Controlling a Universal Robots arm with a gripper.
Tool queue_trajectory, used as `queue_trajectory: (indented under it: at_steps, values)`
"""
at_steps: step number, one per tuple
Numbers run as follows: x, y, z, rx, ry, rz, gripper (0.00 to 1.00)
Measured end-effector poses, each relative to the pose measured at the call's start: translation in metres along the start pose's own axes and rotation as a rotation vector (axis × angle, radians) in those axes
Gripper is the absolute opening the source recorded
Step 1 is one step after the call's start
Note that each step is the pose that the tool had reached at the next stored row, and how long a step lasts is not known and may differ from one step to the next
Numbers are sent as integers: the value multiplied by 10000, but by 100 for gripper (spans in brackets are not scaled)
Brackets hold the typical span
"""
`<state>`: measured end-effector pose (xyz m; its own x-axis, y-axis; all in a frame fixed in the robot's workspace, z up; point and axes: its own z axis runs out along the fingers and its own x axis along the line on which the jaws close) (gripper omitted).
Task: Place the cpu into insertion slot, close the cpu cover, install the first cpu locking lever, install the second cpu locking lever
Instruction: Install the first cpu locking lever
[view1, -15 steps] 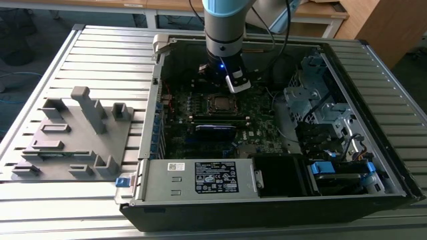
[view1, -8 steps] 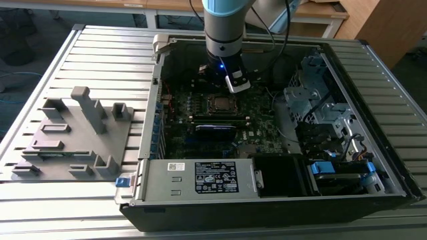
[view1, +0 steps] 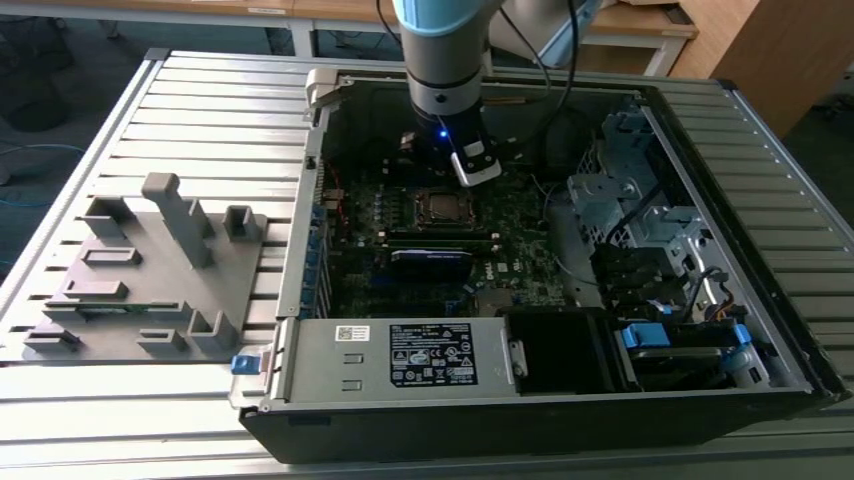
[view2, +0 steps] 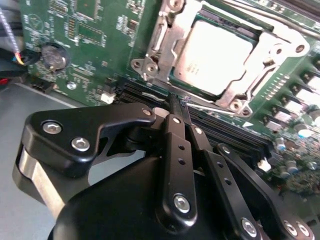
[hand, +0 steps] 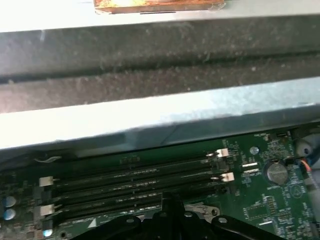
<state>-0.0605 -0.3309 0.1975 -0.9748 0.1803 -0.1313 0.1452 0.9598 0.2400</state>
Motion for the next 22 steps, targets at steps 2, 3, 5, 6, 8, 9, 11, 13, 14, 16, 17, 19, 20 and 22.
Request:
queue_trajectory:
  at_steps: [2,3,5,6,8,9,11,13,14,16,17,19,20,22]
  values:
    - [11,-3,4,-34,-180,-40,10]
    - [18,-4,4,-44,-236,-52,10]
    - [23,-5,3,-51,-273,-61,10]
    - [23,-4,4,-52,-275,-62,10]
    - [24,-5,4,-24,-281,-66,10]
    - [26,-6,3,-14,-282,-68,10]
    - [29,-6,2,-13,-309,-74,10]
    - [37,-8,3,-34,-409,-97,10]
    - [42,-9,5,-54,-477,-111,10]
    - [60,-12,5,-105,-585,-130,10]
    - [65,-13,4,-107,-596,-132,10]
    - [67,-13,4,-104,-599,-120,10]
    - [67,-13,4,-104,-600,-119,10]
    - [69,-14,4,-108,-599,-115,10]
